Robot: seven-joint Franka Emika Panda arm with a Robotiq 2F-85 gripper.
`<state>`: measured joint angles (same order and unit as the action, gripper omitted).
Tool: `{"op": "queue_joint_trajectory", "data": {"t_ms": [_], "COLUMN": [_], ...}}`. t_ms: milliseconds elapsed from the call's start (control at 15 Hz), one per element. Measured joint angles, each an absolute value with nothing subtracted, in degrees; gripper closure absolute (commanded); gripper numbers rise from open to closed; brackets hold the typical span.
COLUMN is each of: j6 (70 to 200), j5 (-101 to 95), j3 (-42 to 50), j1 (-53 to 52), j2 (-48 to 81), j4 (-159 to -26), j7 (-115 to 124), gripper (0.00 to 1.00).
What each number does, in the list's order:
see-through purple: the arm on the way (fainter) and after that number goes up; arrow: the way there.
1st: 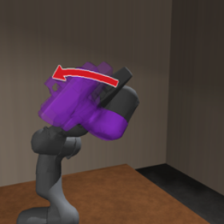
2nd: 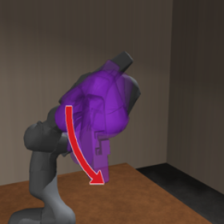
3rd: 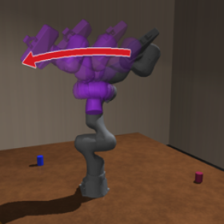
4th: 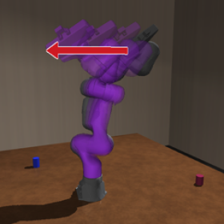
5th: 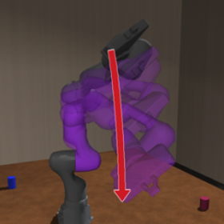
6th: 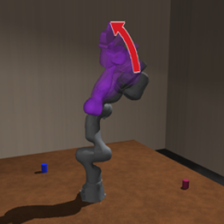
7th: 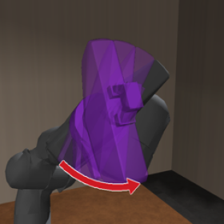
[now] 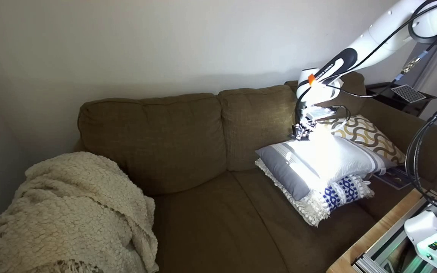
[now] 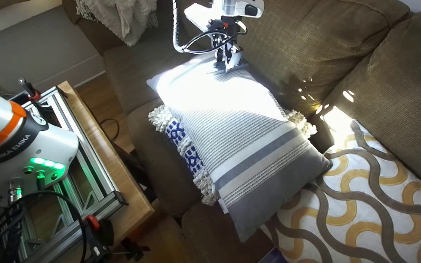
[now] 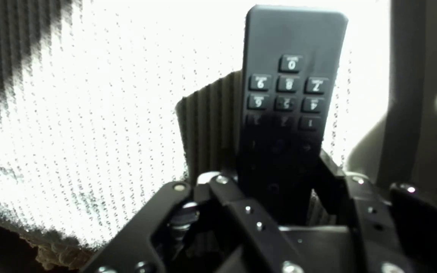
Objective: Remove the remote controller from under the striped pillow and put it on top of the pillow
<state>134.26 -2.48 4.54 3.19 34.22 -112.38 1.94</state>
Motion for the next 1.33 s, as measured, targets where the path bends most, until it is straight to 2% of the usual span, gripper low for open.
{"op": "queue_joint_trajectory", "data": {"t_ms": [67, 267, 333, 667, 1333], "j6": [133.14, 132.46, 132.53, 132.58, 132.31], "j5": [-2.74, -3.46, -3.76, -6.74, -13.45], "j3": [4.54, 4.72, 4.87, 5.93, 6.84], "j1": [2.95, 2.47, 2.37, 1.48, -2.89], "j2": [34.22, 34.16, 34.01, 30.13, 11.37], "j4": [-112.37, -112.37, -112.37, -113.57, -120.33], "j7": [1.94, 2.13, 2.23, 4.08, 22.49], "gripper": [0.23, 0.02, 0.00, 0.00, 0.00]}}
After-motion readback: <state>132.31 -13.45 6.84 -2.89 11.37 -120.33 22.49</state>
